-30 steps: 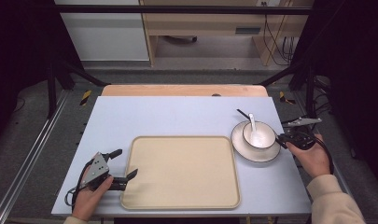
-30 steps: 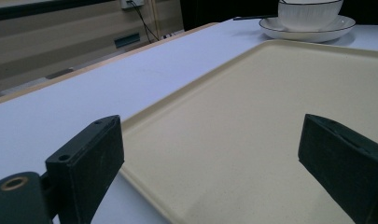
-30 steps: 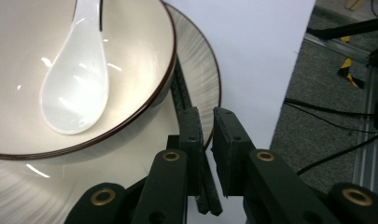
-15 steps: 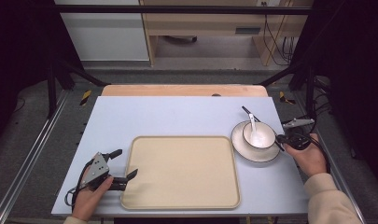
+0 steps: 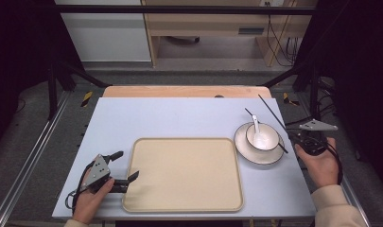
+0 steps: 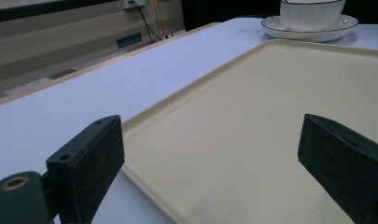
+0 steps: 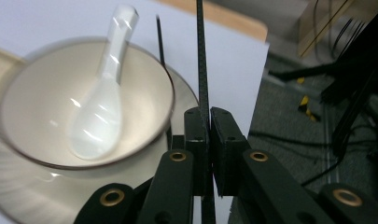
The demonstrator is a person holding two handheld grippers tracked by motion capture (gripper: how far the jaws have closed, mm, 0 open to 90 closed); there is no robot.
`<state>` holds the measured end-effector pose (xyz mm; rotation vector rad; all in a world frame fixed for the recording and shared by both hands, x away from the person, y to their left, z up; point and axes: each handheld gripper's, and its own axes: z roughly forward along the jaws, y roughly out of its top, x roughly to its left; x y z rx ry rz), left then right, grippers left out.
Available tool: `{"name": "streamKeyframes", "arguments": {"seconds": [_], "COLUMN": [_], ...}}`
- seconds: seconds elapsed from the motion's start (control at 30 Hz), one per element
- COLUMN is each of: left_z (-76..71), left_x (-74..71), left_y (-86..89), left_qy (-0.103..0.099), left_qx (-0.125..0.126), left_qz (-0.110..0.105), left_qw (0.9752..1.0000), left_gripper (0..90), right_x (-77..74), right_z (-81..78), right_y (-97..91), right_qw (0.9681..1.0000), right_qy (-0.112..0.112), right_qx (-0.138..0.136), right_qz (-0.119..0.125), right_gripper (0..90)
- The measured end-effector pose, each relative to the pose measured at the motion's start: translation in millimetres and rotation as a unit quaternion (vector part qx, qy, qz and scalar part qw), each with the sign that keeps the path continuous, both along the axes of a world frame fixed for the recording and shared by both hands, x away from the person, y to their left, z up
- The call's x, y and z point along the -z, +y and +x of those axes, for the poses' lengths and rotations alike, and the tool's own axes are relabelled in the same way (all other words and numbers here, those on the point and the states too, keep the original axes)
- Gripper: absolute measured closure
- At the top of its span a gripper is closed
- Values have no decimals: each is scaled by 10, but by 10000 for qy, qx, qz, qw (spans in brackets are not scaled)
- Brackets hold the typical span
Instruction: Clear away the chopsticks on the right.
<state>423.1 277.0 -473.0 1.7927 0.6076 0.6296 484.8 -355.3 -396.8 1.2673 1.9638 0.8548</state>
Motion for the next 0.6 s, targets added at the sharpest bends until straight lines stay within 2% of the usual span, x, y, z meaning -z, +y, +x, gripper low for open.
{"name": "streamKeyframes", "arguments": {"seconds": [0.07, 0.1, 0.13, 0.17, 0.2, 0.23, 0.27, 0.3, 0.33, 0.37, 0.4, 0.43, 0.47, 0.53, 0.57, 0.6], "left_z": [0, -1, -3, -5, -6, -6, -8, -8, -9, -9, -11, -11, -14, -15, -15, -14], "left_x": [-1, -2, -8, -9, -14, -14, -15, -15, -21, -21, -25, -25, -31, -37, -37, -39], "left_y": [0, -4, -3, -5, 2, 2, 1, 1, 7, 7, 14, 14, 20, 25, 25, 24], "left_qy": [3, 1, -15, -20, -26, -26, -28, -28, -45, -45, -47, -47, -59, -71, -71, -74], "left_qx": [9, 11, 10, 12, 19, 19, 12, 12, 7, 7, 6, 6, 10, 13, 13, 12], "left_qz": [5, -6, 13, -7, 40, 40, -4, -4, -12, -12, -21, -21, -28, -30, -30, -50], "left_qw": [10000, 10000, 10000, 10000, 10000, 10000, 10000, 10000, 10000, 10000, 10000, 10000, 10000, 10000, 10000, 10000], "left_gripper": [68, 68, 68, 68, 68, 68, 68, 68, 68, 68, 69, 68, 68, 68, 68, 68], "right_x": [-146, -146, -280, -332, -369, -369, -396, -396, -355, -355, -262, -262, -145, -1, -1, 149], "right_z": [-152, -152, -314, -392, -463, -463, -590, -590, -692, -692, -769, -769, -837, -894, -894, -933], "right_y": [124, 124, 287, 382, 478, 478, 684, 684, 886, 886, 1095, 1095, 1299, 1488, 1488, 1652], "right_qw": [9995, 9995, 9981, 9972, 9962, 9962, 9944, 9944, 9921, 9921, 9902, 9902, 9883, 9864, 9864, 9843], "right_qy": [-294, -294, -526, -615, -682, -682, -680, -680, -636, -636, -510, -510, -333, -132, -132, 33], "right_qx": [-119, -119, -301, -404, -512, -512, -758, -758, -983, -983, -1201, -1201, -1389, -1530, -1530, -1659], "right_qz": [78, 78, 110, 149, 160, 160, 273, 273, 445, 445, 506, 506, 533, 586, 586, 597], "right_gripper": [859, 859, 859, 859, 859, 859, 859, 859, 859, 859, 859, 859, 859, 859, 859, 859]}}
